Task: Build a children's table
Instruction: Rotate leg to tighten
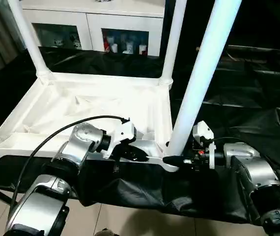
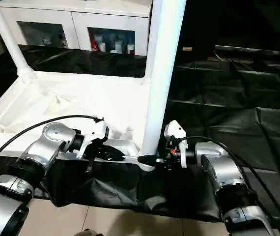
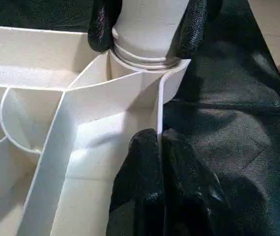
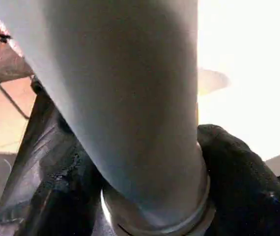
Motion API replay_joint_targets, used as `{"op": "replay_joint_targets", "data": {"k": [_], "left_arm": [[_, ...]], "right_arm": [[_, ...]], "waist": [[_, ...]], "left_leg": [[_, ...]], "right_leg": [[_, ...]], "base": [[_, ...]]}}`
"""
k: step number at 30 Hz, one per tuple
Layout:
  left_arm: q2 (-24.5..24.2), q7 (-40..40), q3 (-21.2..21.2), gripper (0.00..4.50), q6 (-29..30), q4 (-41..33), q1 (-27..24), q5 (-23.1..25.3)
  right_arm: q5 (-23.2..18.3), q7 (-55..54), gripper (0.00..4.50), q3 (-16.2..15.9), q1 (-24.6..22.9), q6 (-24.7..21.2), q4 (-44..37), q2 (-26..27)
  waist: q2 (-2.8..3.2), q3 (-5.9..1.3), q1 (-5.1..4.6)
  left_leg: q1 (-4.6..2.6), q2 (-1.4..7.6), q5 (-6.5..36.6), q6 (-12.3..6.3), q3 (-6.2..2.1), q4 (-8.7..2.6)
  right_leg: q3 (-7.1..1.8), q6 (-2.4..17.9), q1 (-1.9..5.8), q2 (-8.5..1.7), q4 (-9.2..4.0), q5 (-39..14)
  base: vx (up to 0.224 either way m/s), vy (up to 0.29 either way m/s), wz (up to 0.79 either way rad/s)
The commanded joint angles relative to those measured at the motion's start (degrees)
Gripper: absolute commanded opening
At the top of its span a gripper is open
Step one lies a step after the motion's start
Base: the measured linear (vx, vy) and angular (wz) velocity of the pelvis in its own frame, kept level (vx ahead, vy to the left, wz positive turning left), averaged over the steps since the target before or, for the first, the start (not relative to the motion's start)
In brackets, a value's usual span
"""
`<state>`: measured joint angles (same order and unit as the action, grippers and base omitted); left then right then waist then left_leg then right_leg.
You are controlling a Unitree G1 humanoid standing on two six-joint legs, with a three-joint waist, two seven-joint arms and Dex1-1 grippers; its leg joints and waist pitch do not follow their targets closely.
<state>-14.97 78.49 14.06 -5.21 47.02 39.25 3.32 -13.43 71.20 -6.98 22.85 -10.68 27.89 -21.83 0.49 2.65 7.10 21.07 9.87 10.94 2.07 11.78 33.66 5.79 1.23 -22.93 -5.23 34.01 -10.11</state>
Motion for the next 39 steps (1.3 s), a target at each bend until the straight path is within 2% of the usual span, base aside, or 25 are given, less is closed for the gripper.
{"op": "replay_joint_targets", "data": {"k": [1,3,4,6,7,8,9,11,12,13,14,17,18,19,21,23,26,27,29,30,32,36,39], "left_arm": [[2.2,-4.9,-0.7,0.00,0.6,0.9,0.3,-1.2],[3.4,-10.3,-1.2,0.00,1.3,2.8,1.4,0.1],[4.4,-14.2,-1.7,0.00,1.7,4.3,2.2,0.7],[5.8,-19.1,-2.5,0.00,2.3,6.2,3.4,1.3],[6.9,-22.4,-2.7,0.00,2.7,7.4,4.2,1.8],[7.8,-24.6,-2.8,0.00,3.0,8.1,4.8,2.1],[8.2,-25.8,-2.9,0.00,3.1,8.4,5.1,2.3],[10.0,-30.3,-3.0,0.00,3.4,9.8,6.4,2.9],[10.8,-32.6,-3.0,0.00,3.4,10.5,7.1,3.4],[11.8,-34.8,-3.1,0.00,3.5,11.3,7.9,3.7],[12.0,-35.2,-3.1,0.00,3.5,11.5,8.0,3.7],[14.1,-38.2,-2.6,0.00,2.9,12.9,9.2,4.3],[14.3,-38.2,-2.5,0.00,2.8,12.9,9.2,4.4],[14.4,-37.9,-2.4,0.00,2.5,13.0,9.3,4.4],[14.4,-37.3,-2.2,0.00,1.9,13.1,9.3,4.7],[13.5,-34.4,-1.6,0.00,-0.1,13.2,8.6,4.8],[13.0,-32.9,-1.4,0.00,-0.8,13.5,8.2,4.6],[12.7,-31.9,-1.3,0.00,-1.0,13.4,8.0,4.5],[11.4,-27.9,-0.9,0.00,-1.4,12.1,6.8,3.9],[9.9,-23.2,-0.6,0.00,-1.6,10.6,5.6,3.1],[8.9,-20.8,-0.4,0.00,-2.1,10.0,5.0,2.8],[6.2,-14.8,-0.2,0.00,-4.0,9.1,3.8,2.0],[4.0,-7.7,-0.2,0.00,-2.9,6.5,2.6,0.0]], "right_arm": [[-1.6,0.2,2.60,-1.2,-1.0,-1.1,-1.2,1.5],[-0.7,-5.0,2.59,-0.3,-1.3,-0.3,0.3,3.5],[0.9,-11.0,2.59,0.6,-0.6,0.4,3.0,5.4],[2.7,-18.9,2.59,1.9,0.4,1.2,6.5,7.7],[3.6,-24.3,2.59,3.0,1.1,2.0,8.7,9.6],[3.6,-27.6,2.59,3.9,1.7,1.8,10.0,10.9],[3.6,-29.3,2.58,4.4,2.1,1.5,10.6,11.6],[4.1,-35.3,2.58,5.8,3.5,1.5,12.6,14.0],[4.6,-38.2,2.58,6.2,4.3,1.5,13.5,15.1],[5.5,-41.2,2.58,6.3,5.3,1.9,14.6,16.2],[5.6,-41.7,2.58,6.3,5.5,1.9,14.9,16.4],[5.9,-46.0,2.58,6.9,9.2,3.4,18.5,19.4],[5.9,-46.0,2.58,7.0,9.4,3.6,18.6,19.6],[5.4,-45.2,2.93,7.1,9.8,4.4,18.7,20.0],[4.8,-44.2,3.27,7.4,10.1,5.2,18.8,20.1],[6.0,-39.4,3.37,5.3,9.6,7.3,17.8,18.7],[6.3,-38.0,3.73,5.0,9.6,8.2,18.0,17.9],[6.4,-37.1,3.73,4.9,9.5,8.6,17.9,17.5],[6.1,-32.3,3.94,4.0,8.8,9.2,16.5,15.3],[5.6,-26.9,3.94,3.2,7.9,10.1,14.9,12.5],[5.1,-24.0,3.94,3.1,7.5,10.1,13.9,10.9],[3.6,-15.2,3.94,3.7,6.5,9.5,11.4,6.5],[2.7,-9.1,3.94,3.6,5.8,9.4,10.3,3.1]], "waist": [[-0.64,-3.27,0.05],[-0.62,-3.14,-0.05],[-0.37,-3.13,-0.12],[-0.61,-2.97,-0.80],[-0.74,-2.87,-1.13],[-0.57,-2.79,-1.38],[-0.67,-2.63,-1.72],[-0.68,-2.51,-1.99],[0.06,-2.39,-2.06],[-0.23,-2.50,-2.44],[-0.28,-2.61,-2.54],[-0.08,-2.77,-2.71],[-0.06,-2.89,-2.63],[-0.04,-2.90,-2.57],[-0.10,-3.07,-2.43],[-0.10,-3.15,-2.24],[-0.30,-3.21,-2.04],[-0.31,-3.22,-1.94],[-0.35,-3.17,-1.77],[-0.37,-3.14,-1.55],[-0.35,-3.10,-1.46],[-0.17,-3.19,-1.09],[-0.07,-3.31,-0.80]], "left_leg": [[-0.80,4.53,11.1,-3.82,-1.92,-4.06],[-0.85,4.37,12.3,-2.86,-1.98,-4.20],[-0.95,4.38,13.0,-2.31,-2.10,-4.26],[-1.17,4.10,15.2,-0.68,-2.31,-4.35],[-1.03,3.90,15.8,-0.35,-2.54,-4.42],[-1.22,3.94,16.3,-0.30,-2.57,-4.46],[-1.52,3.79,17.4,-0.27,-2.57,-4.43],[-1.53,3.74,18.3,-0.57,-2.67,-4.49],[-1.70,3.73,19.0,-0.38,-2.75,-4.50],[-1.95,3.76,20.5,0.18,-2.85,-4.63],[-1.85,3.79,20.6,0.36,-2.97,-4.75],[-1.71,3.96,20.1,0.18,-2.90,-5.09],[-1.70,4.01,19.8,0.18,-2.87,-5.07],[-1.54,4.13,19.0,-0.03,-2.80,-5.15],[-1.47,4.04,17.3,-0.72,-2.46,-4.97],[-1.42,3.98,16.1,-1.46,-2.30,-4.82],[-1.20,3.85,14.3,-2.59,-2.13,-4.61],[-1.28,3.84,13.6,-2.98,-2.05,-4.56],[-1.12,3.81,13.0,-3.53,-2.00,-4.52],[-1.00,3.90,12.8,-3.95,-2.03,-4.56],[-0.80,4.16,12.4,-4.65,-1.98,-4.58],[-1.02,4.34,12.2,-4.95,-1.86,-4.49],[-1.17,4.63,12.1,-4.57,-1.90,-4.55]], "right_leg": [[-3.57,12.1,2.65,-5.13,-4.29,-15.0],[-3.53,11.3,2.56,-5.14,-4.58,-17.6],[-3.56,11.1,2.50,-5.27,-4.69,-18.6],[-3.48,10.2,2.34,-5.40,-5.23,-23.2],[-3.30,9.2,2.59,-5.56,-5.61,-26.1],[-3.32,8.2,2.28,-5.53,-5.96,-28.1],[-3.23,7.3,2.01,-5.36,-6.41,-30.4],[-3.17,6.4,2.03,-5.42,-6.78,-32.4],[-3.18,6.3,1.77,-5.42,-6.89,-33.0],[-2.98,5.8,1.73,-5.17,-7.06,-33.5],[-2.96,5.9,1.96,-5.22,-6.90,-32.6],[-3.01,7.0,2.20,-5.12,-6.69,-28.3],[-3.12,7.3,2.26,-5.22,-6.56,-27.1],[-3.30,8.2,2.37,-5.24,-6.27,-24.2],[-3.55,10.0,2.50,-5.21,-5.66,-19.1],[-3.60,11.0,2.69,-5.23,-5.35,-16.9],[-3.55,11.6,3.00,-5.26,-5.20,-16.1],[-3.54,11.6,2.97,-5.26,-5.26,-16.2],[-3.43,11.4,3.17,-5.24,-5.32,-16.8],[-3.30,11.2,3.36,-5.22,-5.35,-17.3],[-3.31,11.4,3.38,-5.05,-5.11,-16.5],[-3.34,12.3,3.20,-5.04,-4.95,-15.7],[-3.39,13.3,3.10,-5.12,-4.56,-13.9]], "base": [[0.000,0.000,0.00],[0.000,0.000,0.00],[0.000,0.000,0.00],[0.000,0.000,0.00],[0.000,0.000,0.00],[0.000,0.000,0.00],[0.000,0.000,0.00],[0.000,0.000,0.00],[0.000,0.000,0.00],[0.000,0.000,0.00],[0.000,0.000,0.00],[0.000,0.000,0.00],[0.000,0.000,0.00],[0.000,0.000,0.00],[0.000,0.000,0.00],[0.000,0.000,0.00],[0.000,0.000,0.00],[0.000,0.000,0.00],[0.000,0.000,0.00],[0.000,0.000,0.00],[0.000,0.000,0.00],[0.000,0.000,0.00],[0.000,0.000,0.00]]}}
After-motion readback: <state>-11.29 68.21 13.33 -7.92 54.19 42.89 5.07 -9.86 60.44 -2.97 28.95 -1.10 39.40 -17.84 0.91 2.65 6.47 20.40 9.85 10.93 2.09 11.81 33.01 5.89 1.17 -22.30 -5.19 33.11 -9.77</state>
